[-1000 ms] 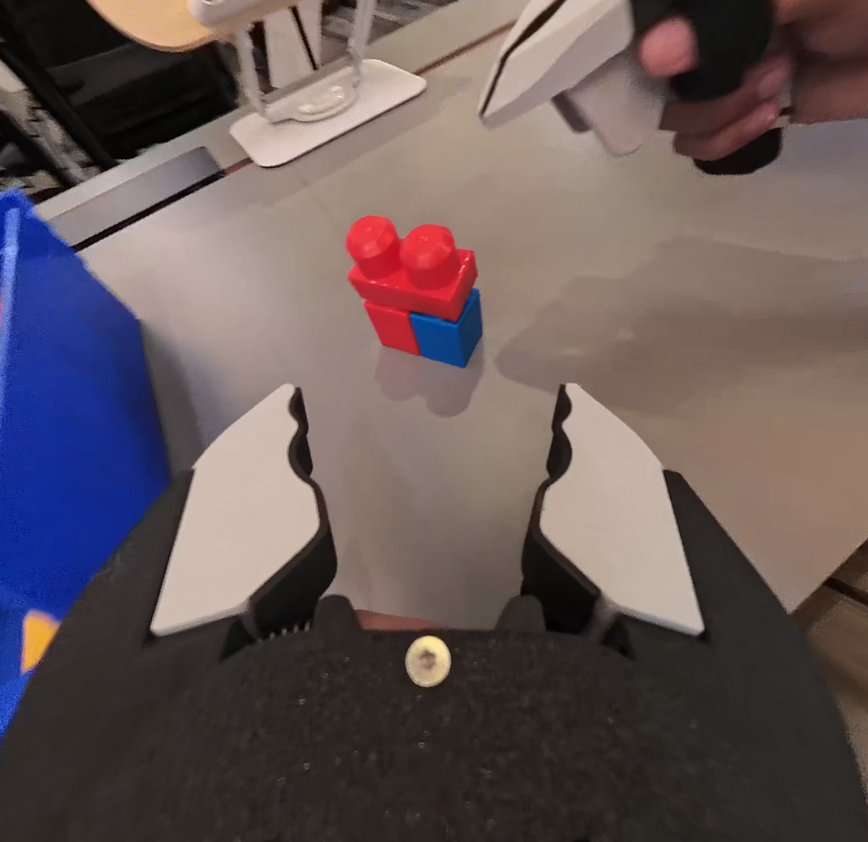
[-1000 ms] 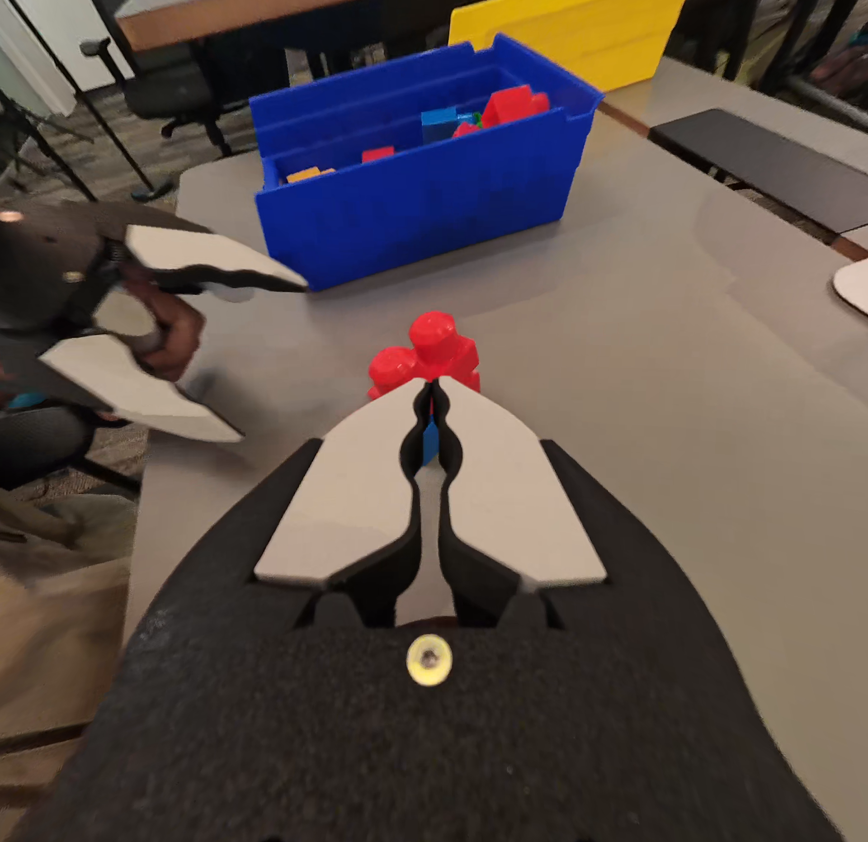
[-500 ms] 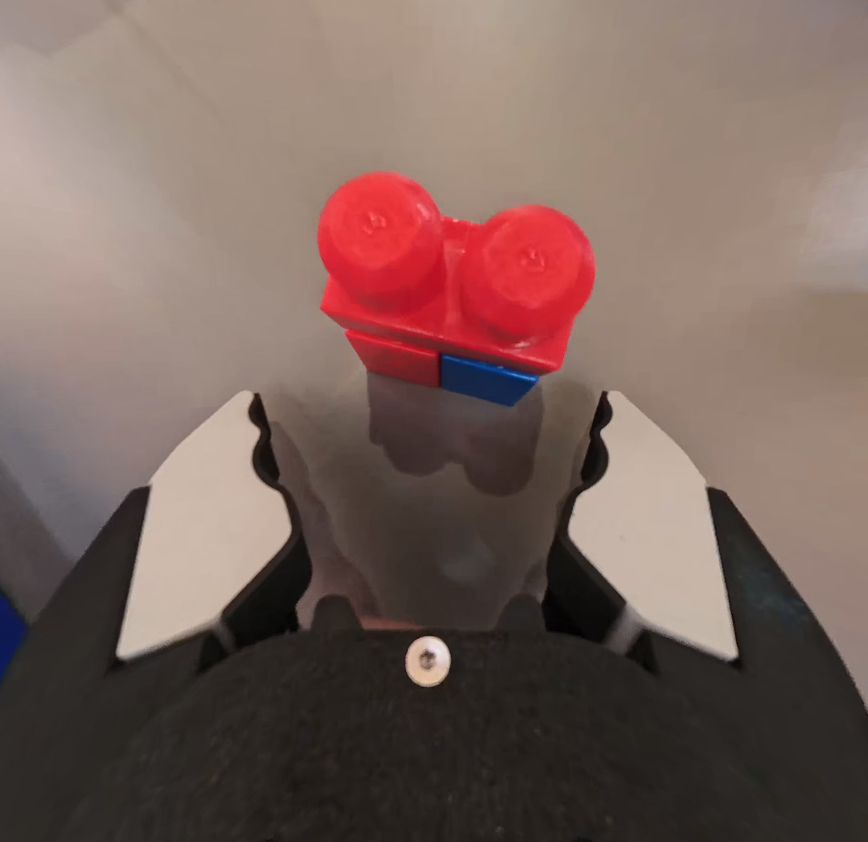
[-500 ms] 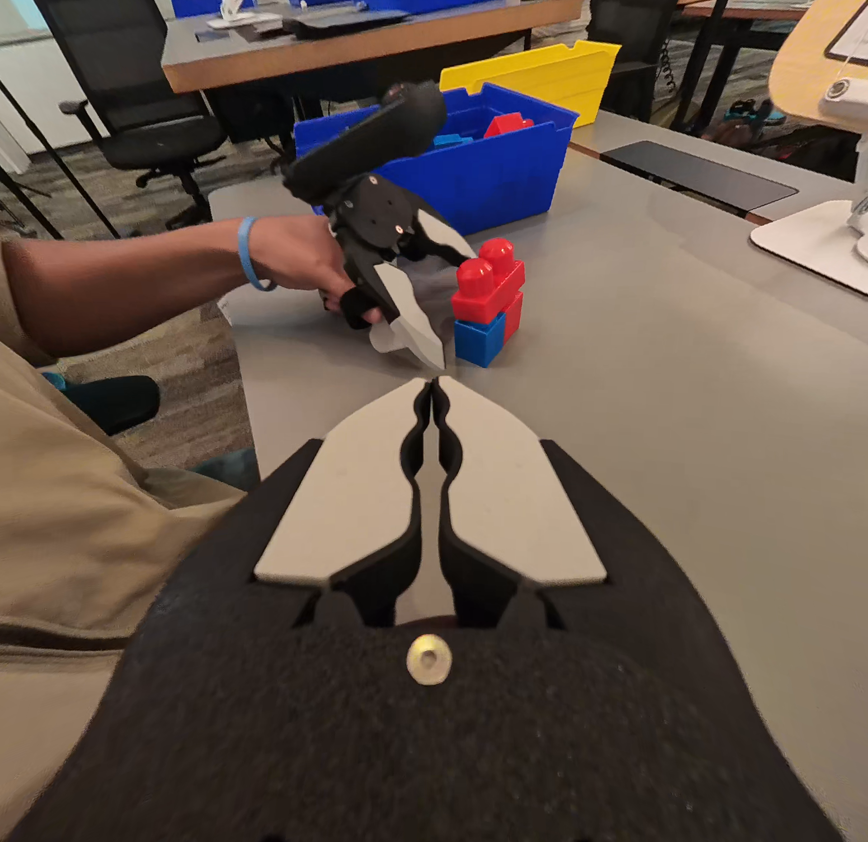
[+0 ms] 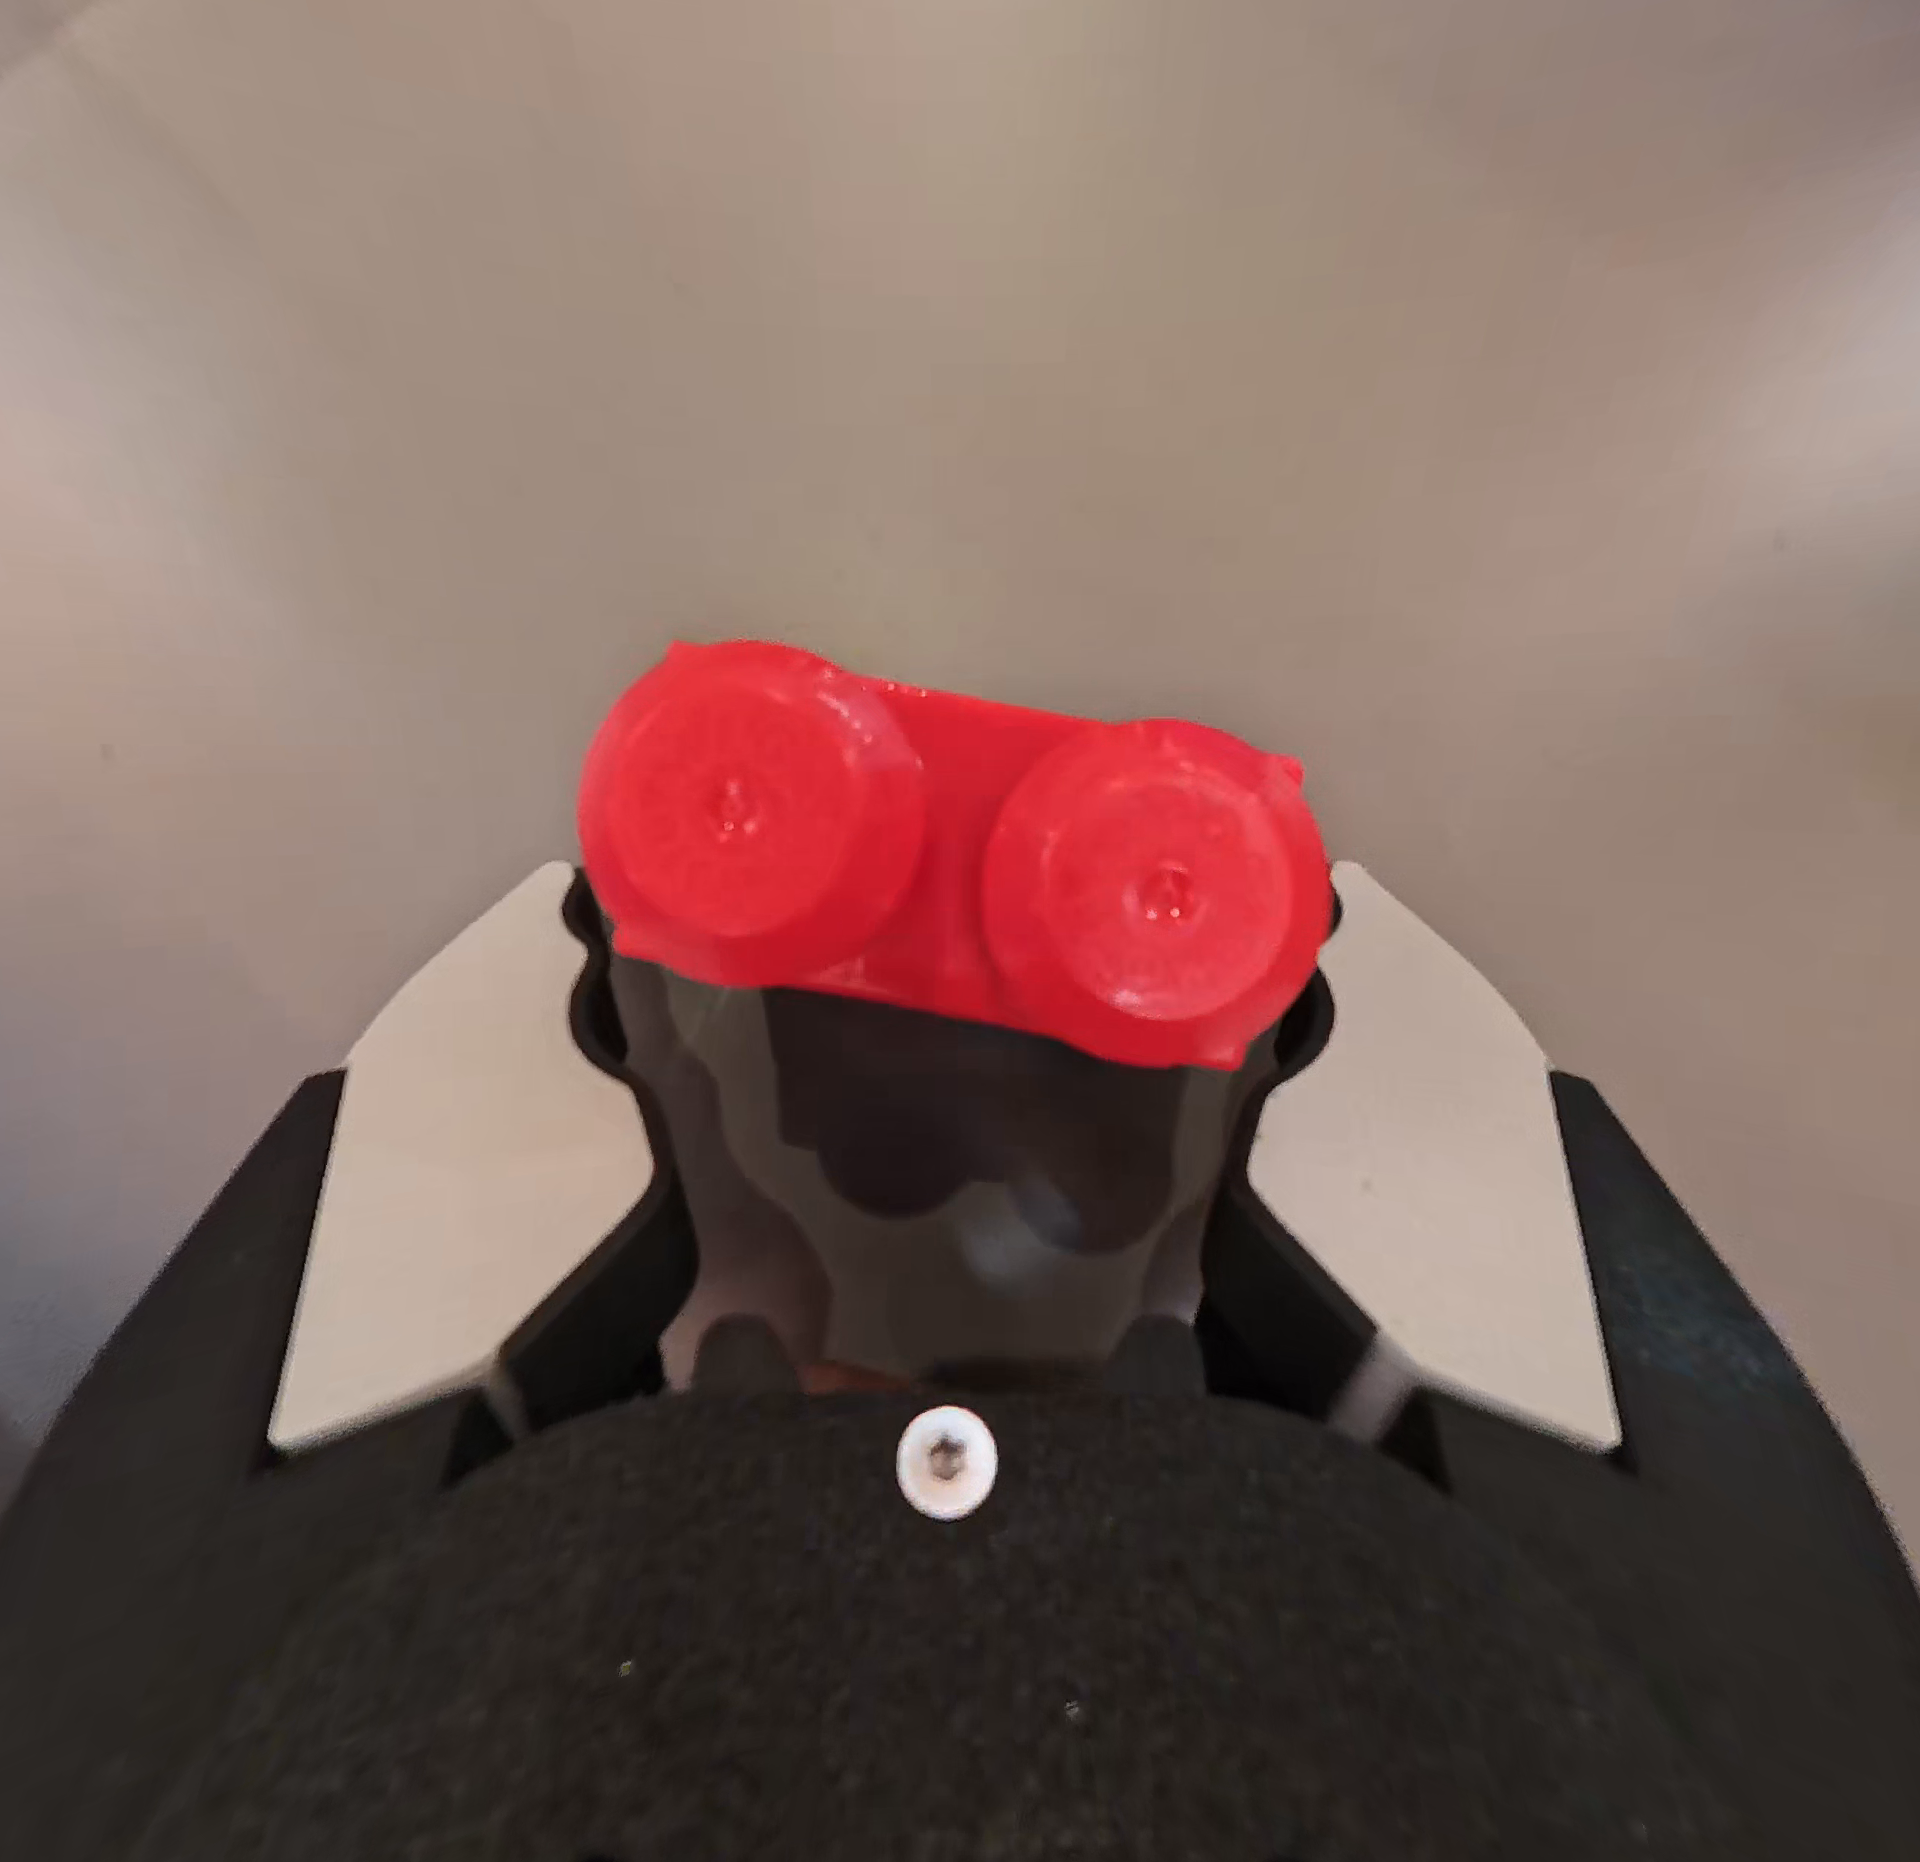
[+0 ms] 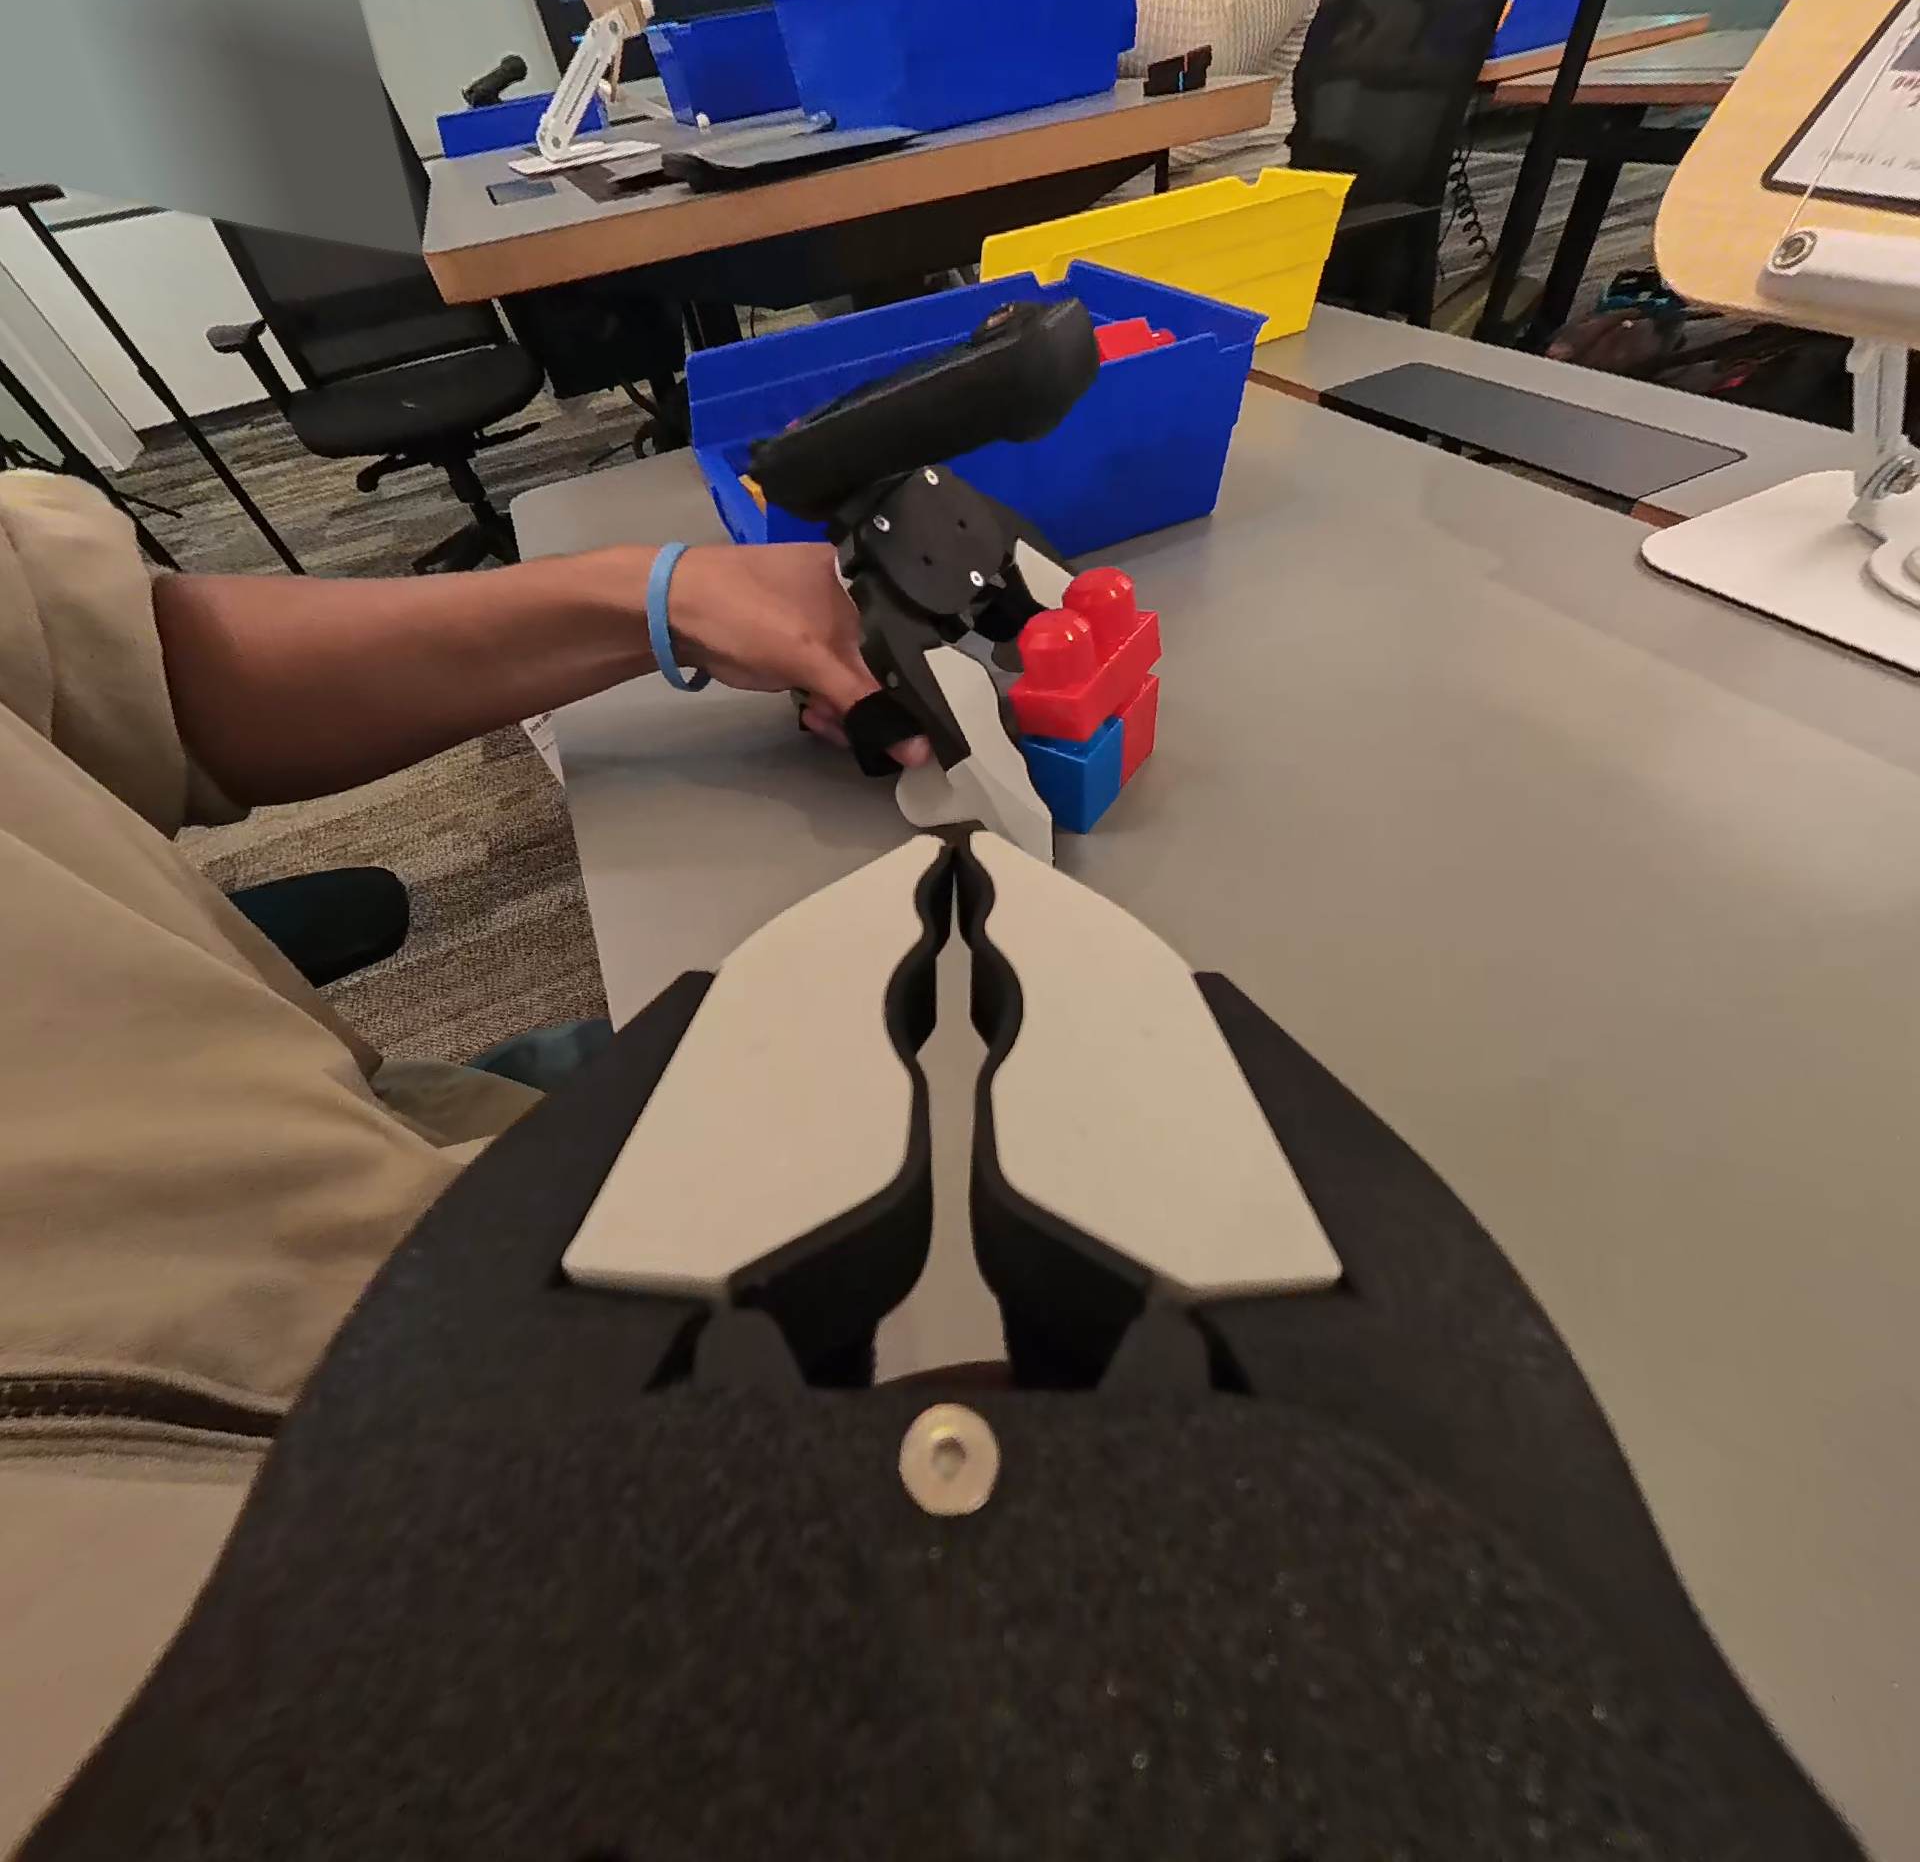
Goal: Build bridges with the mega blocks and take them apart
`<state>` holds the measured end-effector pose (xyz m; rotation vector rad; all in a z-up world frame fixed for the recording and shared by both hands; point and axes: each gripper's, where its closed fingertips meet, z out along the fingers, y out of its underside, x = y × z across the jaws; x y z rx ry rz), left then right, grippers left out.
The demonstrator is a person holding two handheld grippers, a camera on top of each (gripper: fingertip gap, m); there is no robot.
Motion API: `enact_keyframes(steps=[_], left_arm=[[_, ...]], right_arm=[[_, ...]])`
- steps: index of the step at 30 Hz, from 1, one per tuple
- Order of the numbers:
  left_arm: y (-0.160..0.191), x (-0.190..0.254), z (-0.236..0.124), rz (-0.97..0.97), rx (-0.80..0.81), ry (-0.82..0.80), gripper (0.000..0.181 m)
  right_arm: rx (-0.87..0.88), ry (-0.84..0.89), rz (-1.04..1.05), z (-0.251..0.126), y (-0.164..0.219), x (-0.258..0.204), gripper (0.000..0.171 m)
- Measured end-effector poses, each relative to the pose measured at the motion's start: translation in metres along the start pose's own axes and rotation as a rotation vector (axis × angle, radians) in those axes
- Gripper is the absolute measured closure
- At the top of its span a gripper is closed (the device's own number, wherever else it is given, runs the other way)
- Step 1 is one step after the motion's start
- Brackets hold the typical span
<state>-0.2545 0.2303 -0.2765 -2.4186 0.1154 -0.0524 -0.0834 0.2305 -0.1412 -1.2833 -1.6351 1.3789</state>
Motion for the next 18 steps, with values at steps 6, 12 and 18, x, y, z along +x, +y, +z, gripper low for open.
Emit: enact_keyframes(steps=[6, 12, 18], left_arm=[[-0.002, 0.001, 0.004, 0.019, -0.011, 0.008, 0.066], [-0.006, 0.001, 0.003, 0.031, 0.017, 0.016, 0.093], [-0.011, 0.006, 0.000, 0.054, 0.060, 0.024, 0.141]], right_arm=[[0.010, -0.005, 0.011, -0.002, 0.000, 0.000, 0.171], [0.013, -0.001, 0.011, -0.006, 0.000, -0.001, 0.171], [0.028, 0.010, 0.026, -0.010, -0.002, 0.004, 0.171]])
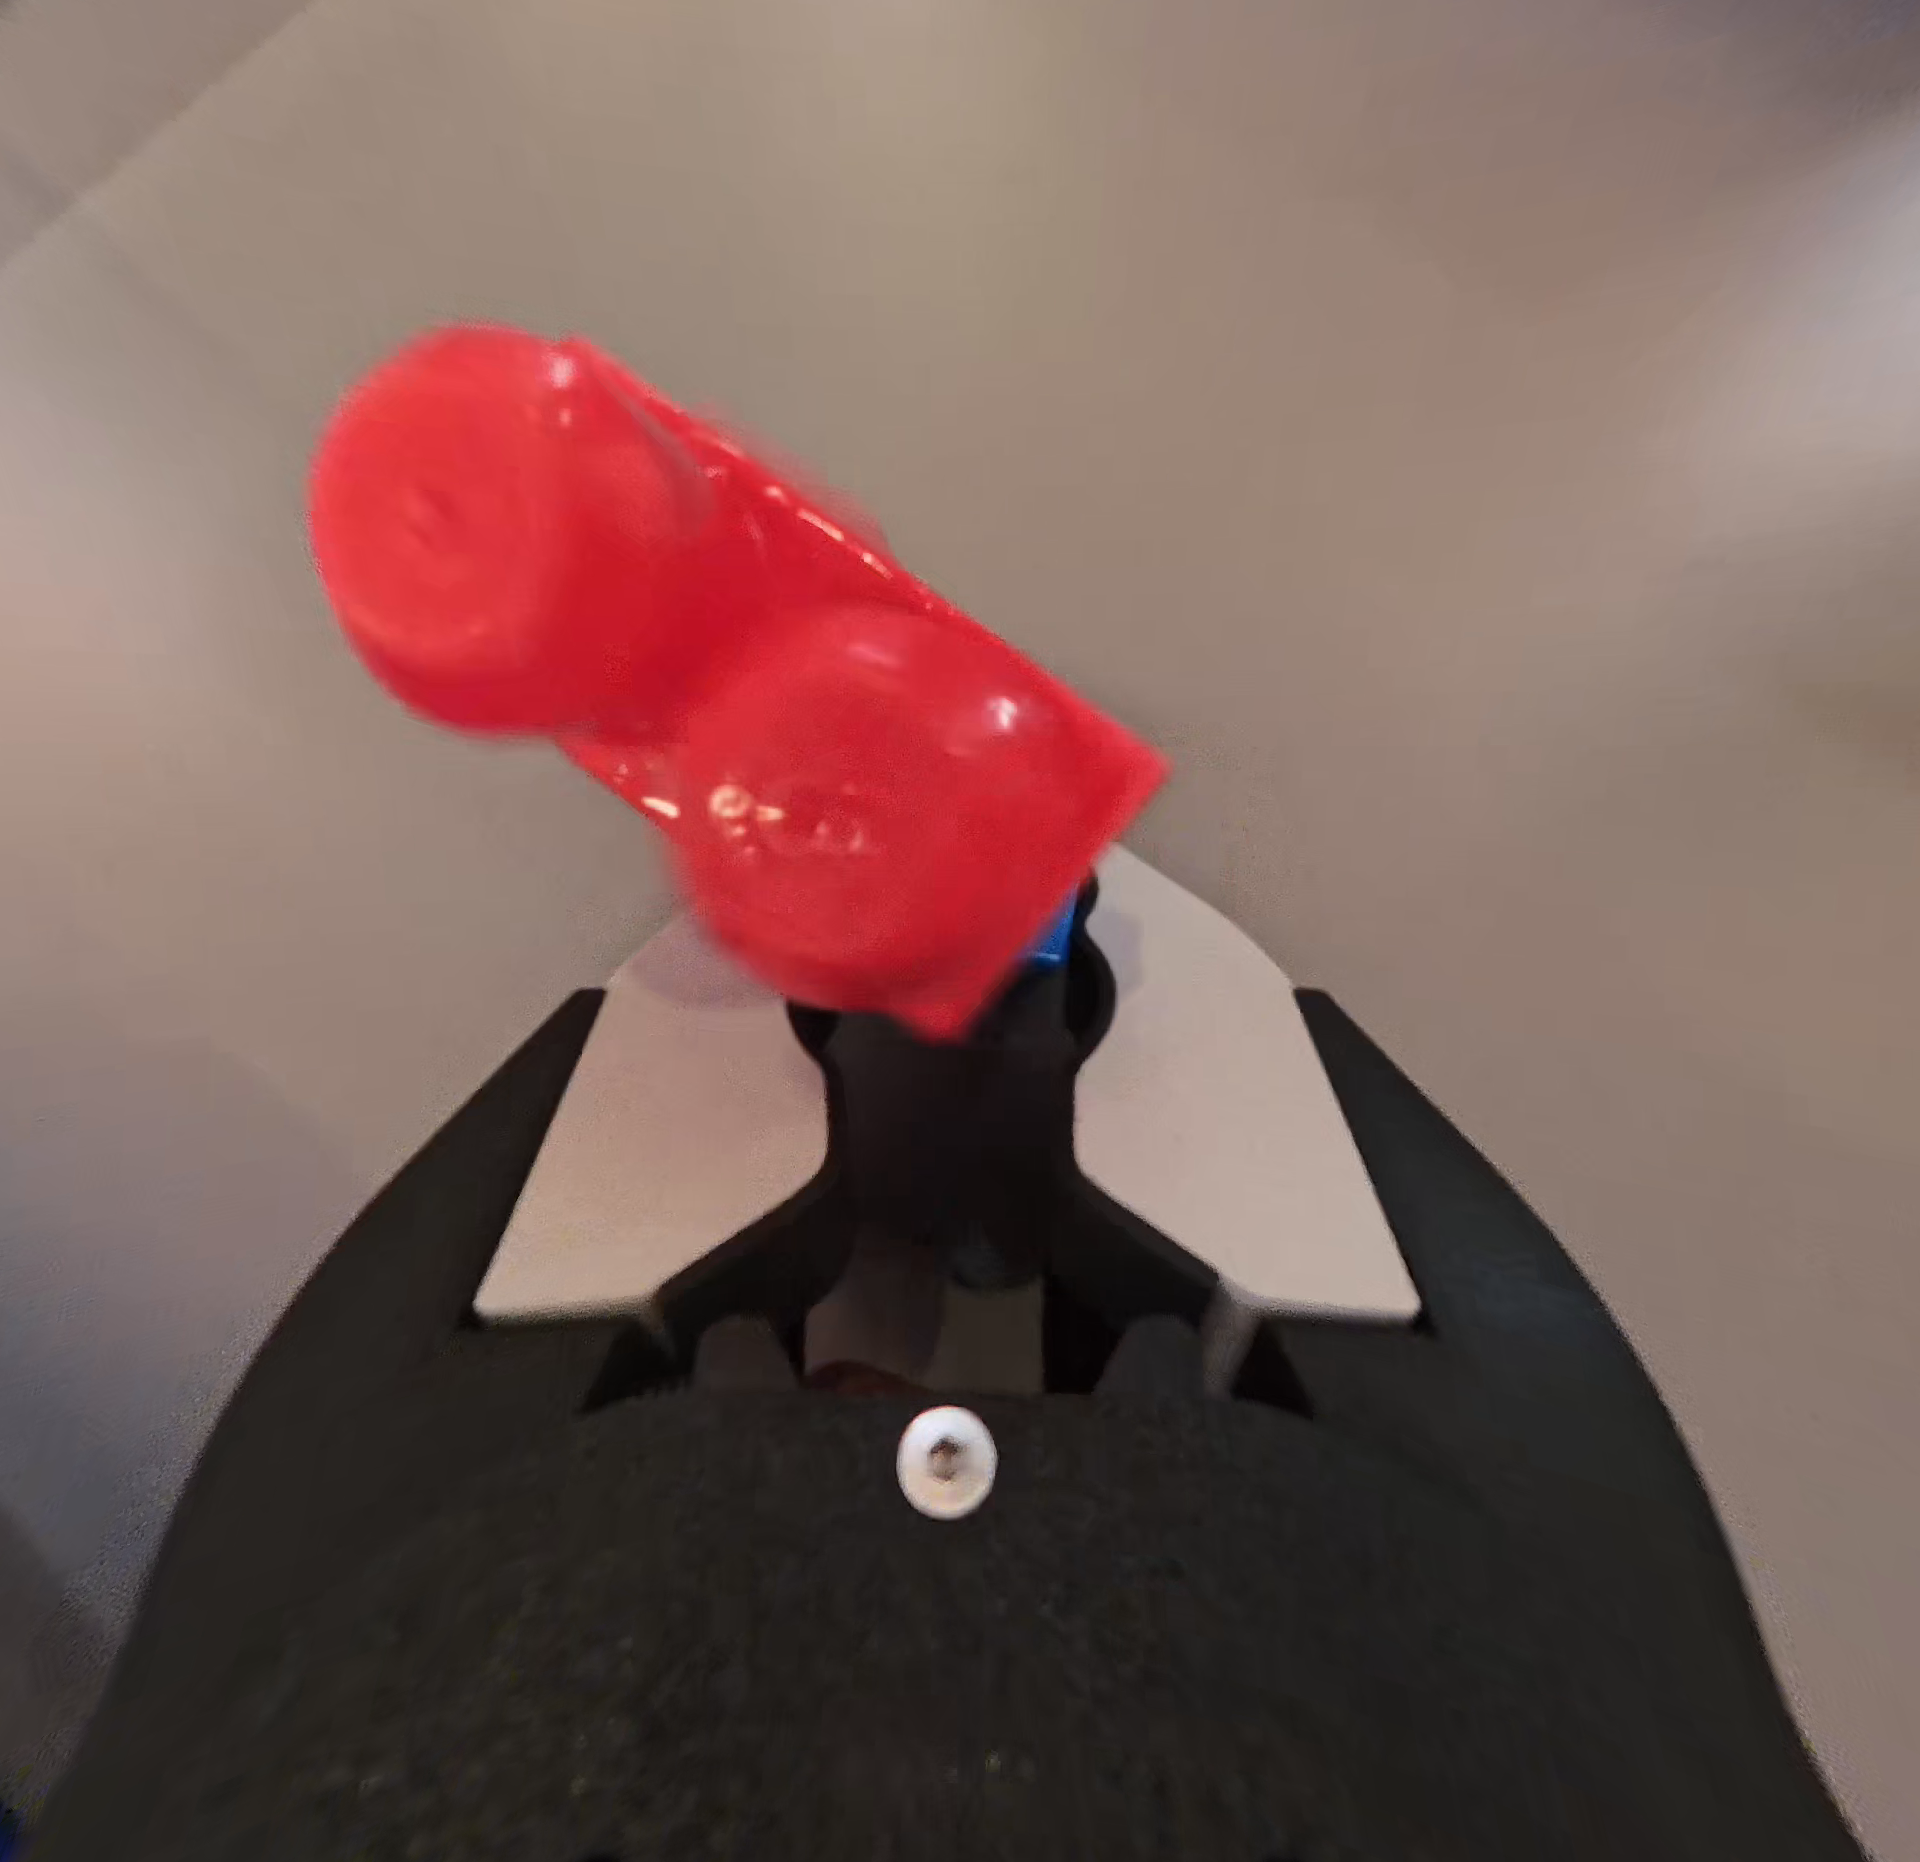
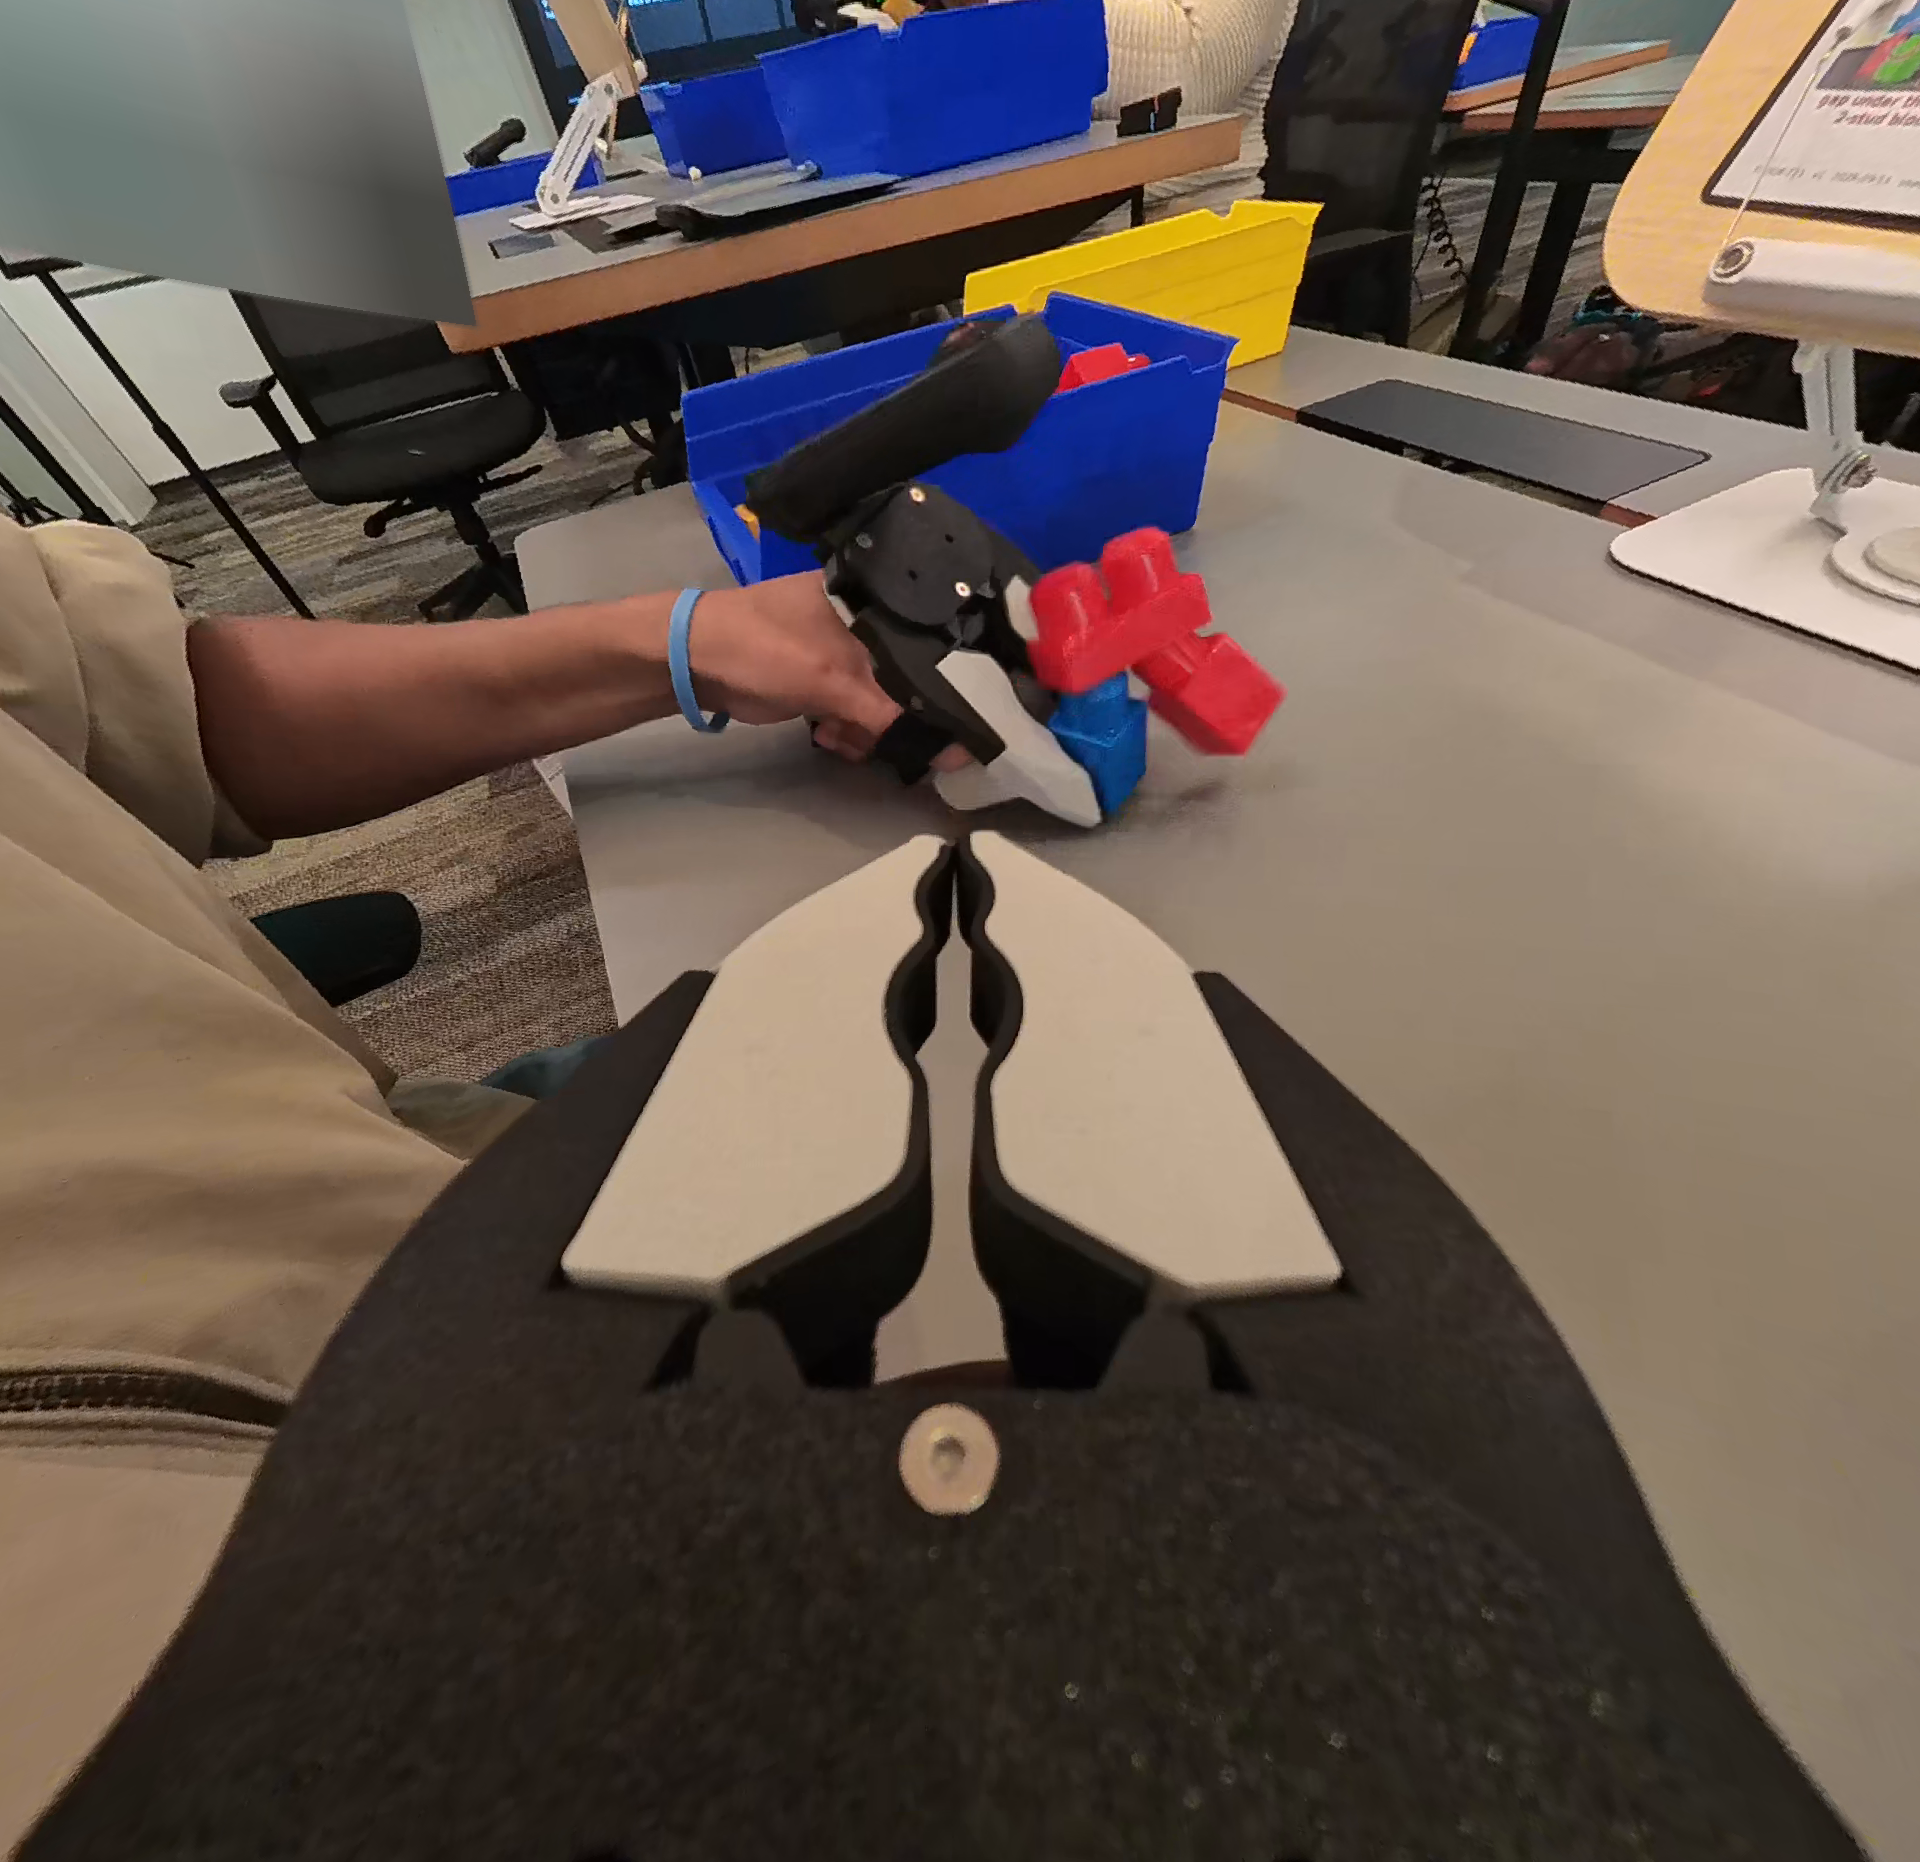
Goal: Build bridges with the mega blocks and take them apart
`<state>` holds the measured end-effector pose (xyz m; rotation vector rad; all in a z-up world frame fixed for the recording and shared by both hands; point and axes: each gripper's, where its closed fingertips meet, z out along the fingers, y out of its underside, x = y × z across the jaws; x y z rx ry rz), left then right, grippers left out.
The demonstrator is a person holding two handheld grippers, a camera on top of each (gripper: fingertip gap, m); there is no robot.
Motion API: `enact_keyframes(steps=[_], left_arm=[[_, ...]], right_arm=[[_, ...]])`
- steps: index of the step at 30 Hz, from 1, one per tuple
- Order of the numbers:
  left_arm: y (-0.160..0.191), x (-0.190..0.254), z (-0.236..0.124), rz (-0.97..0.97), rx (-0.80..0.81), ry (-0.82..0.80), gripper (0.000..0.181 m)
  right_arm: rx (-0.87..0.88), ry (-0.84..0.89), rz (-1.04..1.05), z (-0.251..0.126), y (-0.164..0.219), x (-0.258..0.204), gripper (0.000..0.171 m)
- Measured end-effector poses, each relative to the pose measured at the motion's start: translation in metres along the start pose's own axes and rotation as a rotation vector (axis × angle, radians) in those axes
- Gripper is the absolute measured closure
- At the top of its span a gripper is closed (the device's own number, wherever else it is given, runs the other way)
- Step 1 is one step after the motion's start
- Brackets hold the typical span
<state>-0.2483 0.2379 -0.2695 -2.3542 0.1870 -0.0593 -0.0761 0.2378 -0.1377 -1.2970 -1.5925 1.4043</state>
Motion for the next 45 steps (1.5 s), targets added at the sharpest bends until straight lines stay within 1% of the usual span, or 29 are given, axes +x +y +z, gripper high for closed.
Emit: enact_keyframes(steps=[1, 3, 4, 15, 18, 20, 23, 26, 27, 31, 34, 37, 38, 41, 45], left_arm=[[0.000, -0.001, 0.000, 0.013, 0.003, -0.011, 0.141], [0.002, 0.001, -0.001, 0.016, -0.010, -0.009, 0.128], [0.003, 0.002, -0.001, 0.011, -0.012, 0.001, 0.132], [0.008, 0.004, -0.004, -0.003, -0.021, 0.004, 0.129], [0.012, 0.006, -0.008, -0.017, -0.029, -0.002, 0.121], [0.012, 0.008, -0.013, -0.040, -0.010, -0.015, 0.117], [0.013, 0.009, -0.026, -0.074, 0.017, -0.071, 0.113], [0.003, 0.013, -0.045, -0.096, 0.103, -0.150, 0.110], [-0.001, 0.014, -0.053, -0.109, 0.144, -0.184, 0.110], [-0.017, 0.032, -0.090, -0.218, 0.371, -0.276, 0.110], [-0.011, 0.050, -0.099, -0.299, 0.437, -0.303, 0.105], [-0.003, 0.065, -0.096, -0.315, 0.447, -0.321, 0.096], [-0.001, 0.068, -0.095, -0.304, 0.440, -0.330, 0.094], [-0.003, 0.072, -0.097, -0.235, 0.438, -0.375, 0.096], [-0.007, 0.076, -0.098, -0.176, 0.426, -0.382, 0.095]], right_arm=[[0.000, 0.001, 0.001, 0.000, 0.000, 0.001, 0.171], [-0.002, 0.003, 0.005, -0.001, 0.001, 0.002, 0.171], [-0.003, 0.005, 0.008, -0.001, 0.001, 0.003, 0.171], [0.006, 0.018, 0.025, -0.004, 0.002, 0.012, 0.171], [-0.005, 0.051, 0.029, -0.006, 0.005, 0.018, 0.171], [-0.019, 0.121, 0.044, -0.008, 0.011, 0.032, 0.171], [-0.058, 0.297, 0.071, -0.016, 0.024, 0.064, 0.161], [-0.051, 0.417, 0.114, -0.025, 0.035, 0.088, 0.139], [-0.033, 0.444, 0.123, -0.027, 0.037, 0.094, 0.131], [0.044, 0.530, 0.103, -0.038, 0.038, 0.107, 0.109], [0.062, 0.576, 0.048, -0.046, 0.034, 0.111, 0.105], [0.069, 0.603, 0.022, -0.051, 0.034, 0.112, 0.102], [0.069, 0.603, 0.023, -0.051, 0.034, 0.112, 0.103], [0.066, 0.592, 0.037, -0.050, 0.039, 0.111, 0.103], [0.060, 0.581, 0.054, -0.047, 0.045, 0.109, 0.104]])
